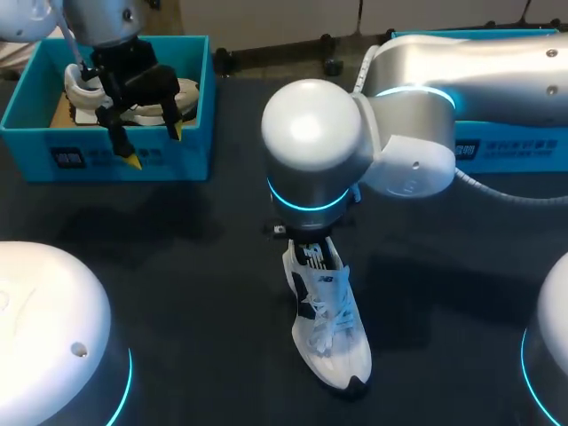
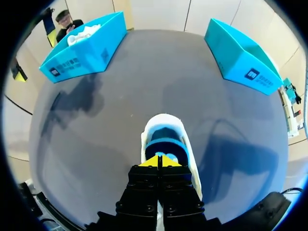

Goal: Take the shoe out of the shoebox, open the shoe tongue, remove and reinsert the insole, then place the shoe into the shoebox

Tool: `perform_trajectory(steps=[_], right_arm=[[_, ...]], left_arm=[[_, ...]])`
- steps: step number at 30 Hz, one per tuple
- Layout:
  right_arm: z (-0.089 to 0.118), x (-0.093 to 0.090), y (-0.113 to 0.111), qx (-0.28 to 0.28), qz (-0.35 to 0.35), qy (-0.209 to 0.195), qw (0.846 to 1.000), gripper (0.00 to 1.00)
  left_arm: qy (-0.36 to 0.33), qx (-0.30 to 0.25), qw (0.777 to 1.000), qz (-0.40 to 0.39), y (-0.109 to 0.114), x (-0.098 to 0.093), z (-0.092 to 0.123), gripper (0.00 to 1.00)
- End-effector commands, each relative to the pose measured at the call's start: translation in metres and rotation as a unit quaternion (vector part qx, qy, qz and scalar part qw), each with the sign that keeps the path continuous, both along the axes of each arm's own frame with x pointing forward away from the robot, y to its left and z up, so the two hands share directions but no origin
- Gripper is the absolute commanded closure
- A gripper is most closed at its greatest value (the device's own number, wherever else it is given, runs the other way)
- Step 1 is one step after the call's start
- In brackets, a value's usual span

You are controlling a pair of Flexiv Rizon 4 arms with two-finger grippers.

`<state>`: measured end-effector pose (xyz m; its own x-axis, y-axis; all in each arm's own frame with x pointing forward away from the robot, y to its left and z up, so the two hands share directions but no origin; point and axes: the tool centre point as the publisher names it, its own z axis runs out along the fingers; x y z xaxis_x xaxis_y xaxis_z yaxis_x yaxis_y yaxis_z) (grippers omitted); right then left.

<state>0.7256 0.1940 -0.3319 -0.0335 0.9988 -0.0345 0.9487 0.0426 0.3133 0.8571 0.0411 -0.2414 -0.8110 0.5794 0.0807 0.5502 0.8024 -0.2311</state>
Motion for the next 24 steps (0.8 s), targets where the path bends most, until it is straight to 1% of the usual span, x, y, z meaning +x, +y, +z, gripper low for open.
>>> perform_trajectory(steps=[1, 5, 6, 7, 11, 19, 21, 22, 24], right_arm=[[-0.01, -0.003, 0.009, -0.004, -0.007, -0.035, 0.999, 1.0], [-0.02, 0.004, 0.008, -0.002, 0.007, -0.045, 0.999, 1.0], [-0.025, 0.008, 0.006, 0.001, 0.011, -0.046, 0.999, 1.0], [-0.025, 0.008, 0.006, 0.001, 0.011, -0.046, 0.999, 1.0], [-0.036, 0.015, 0.007, 0.004, 0.017, -0.045, 0.999, 1.0], [-0.053, 0.022, 0.007, 0.003, 0.021, -0.024, 0.999, 1.0], [-0.055, 0.022, 0.007, 0.004, 0.019, -0.019, 1.0, 1.0], [-0.052, 0.021, 0.008, 0.002, 0.019, -0.021, 1.0, 1.0], [-0.042, 0.018, 0.008, -0.018, 0.012, -0.026, 0.999, 1.0]], left_arm=[[0.001, 0.001, 1.0, -0.001, 0.0, 0.001, 0.0, 0.0], [0.001, 0.001, 1.0, -0.001, 0.0, 0.001, 0.0, 0.0], [0.001, 0.001, 1.0, -0.001, 0.0, 0.001, 0.0, 0.0], [0.001, 0.001, 1.0, -0.001, 0.0, 0.001, 0.0, 0.0], [0.001, 0.001, 1.0, -0.001, 0.0, 0.001, 0.0, 0.0], [0.001, 0.001, 1.0, -0.001, 0.0, 0.001, 0.0, 0.0], [0.001, 0.001, 1.0, -0.001, 0.0, 0.001, 0.0, 0.0], [0.001, 0.001, 1.0, -0.001, 0.0, 0.001, 0.0, 0.0], [0.001, 0.001, 1.0, -0.001, 0.0, 0.001, 0.0, 0.0]])
